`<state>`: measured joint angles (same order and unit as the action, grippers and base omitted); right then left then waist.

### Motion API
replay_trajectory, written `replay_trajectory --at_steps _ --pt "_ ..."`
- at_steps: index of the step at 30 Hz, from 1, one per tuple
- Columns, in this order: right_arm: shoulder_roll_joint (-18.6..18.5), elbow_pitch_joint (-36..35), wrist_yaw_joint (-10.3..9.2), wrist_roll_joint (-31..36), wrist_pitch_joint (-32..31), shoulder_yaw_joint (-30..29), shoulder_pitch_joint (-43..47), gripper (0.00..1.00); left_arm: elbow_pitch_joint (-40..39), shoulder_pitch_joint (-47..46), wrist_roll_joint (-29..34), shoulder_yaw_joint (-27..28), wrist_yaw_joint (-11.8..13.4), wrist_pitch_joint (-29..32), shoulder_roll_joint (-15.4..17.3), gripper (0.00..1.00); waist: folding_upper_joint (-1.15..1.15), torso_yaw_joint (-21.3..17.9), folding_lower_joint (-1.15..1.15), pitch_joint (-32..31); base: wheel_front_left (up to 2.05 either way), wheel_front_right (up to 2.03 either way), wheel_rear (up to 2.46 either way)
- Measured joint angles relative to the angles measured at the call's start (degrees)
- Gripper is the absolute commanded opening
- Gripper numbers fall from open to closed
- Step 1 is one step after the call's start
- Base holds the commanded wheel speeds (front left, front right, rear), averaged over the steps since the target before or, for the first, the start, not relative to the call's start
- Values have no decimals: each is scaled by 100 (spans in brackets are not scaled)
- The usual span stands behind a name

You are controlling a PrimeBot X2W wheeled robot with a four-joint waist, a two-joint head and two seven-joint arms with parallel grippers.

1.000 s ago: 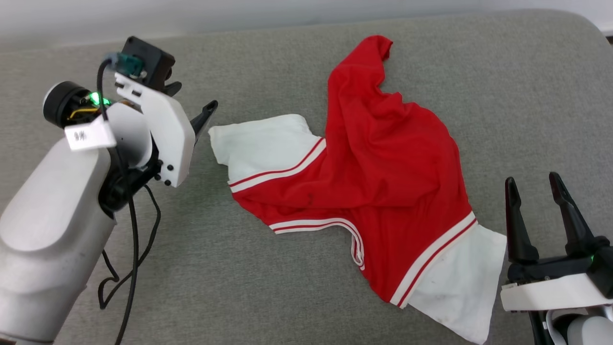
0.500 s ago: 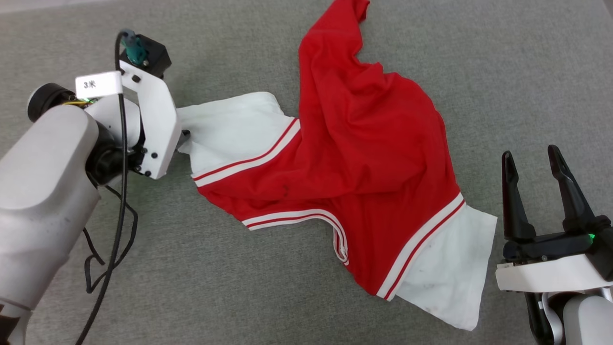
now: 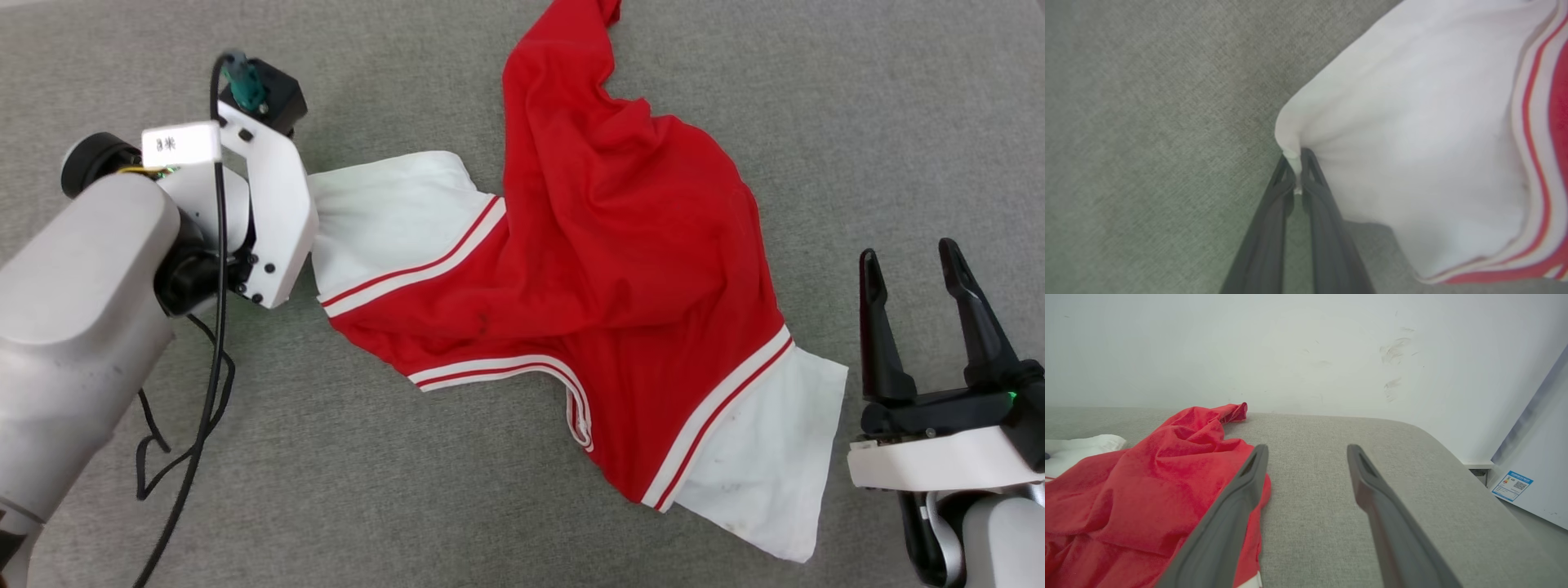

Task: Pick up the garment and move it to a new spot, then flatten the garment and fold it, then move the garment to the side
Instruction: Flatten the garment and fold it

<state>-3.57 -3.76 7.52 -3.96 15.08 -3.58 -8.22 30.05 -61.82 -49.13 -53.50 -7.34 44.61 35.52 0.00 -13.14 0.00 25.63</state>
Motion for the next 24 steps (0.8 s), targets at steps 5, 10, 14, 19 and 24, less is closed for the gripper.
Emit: replay_trajectory --at_steps 5,10,14,19,24 --pt "-289 41 0 -51 -116 19 56 100 151 44 100 -82 -13 -802 -2 0 0 127 1 -194 0 0 0" --pt "-915 -334 0 -461 -925 199 298 100 202 39 197 -9 -13 -1562 92 0 0 287 0 -476 0 0 0" --pt "-1511 -905 0 -842 -1847 432 661 100 203 112 145 41 -13 -1889 245 0 0 397 0 -713 0 0 0" --pt "-2198 -1513 0 -1228 -3051 862 1072 100 179 315 104 81 8 -2116 444 0 0 510 0 -953 0 0 0" --pt "-2703 -1847 1 -1706 -4022 1296 1430 100 136 484 89 143 131 -2241 626 0 0 634 0 -1075 0 0 0"
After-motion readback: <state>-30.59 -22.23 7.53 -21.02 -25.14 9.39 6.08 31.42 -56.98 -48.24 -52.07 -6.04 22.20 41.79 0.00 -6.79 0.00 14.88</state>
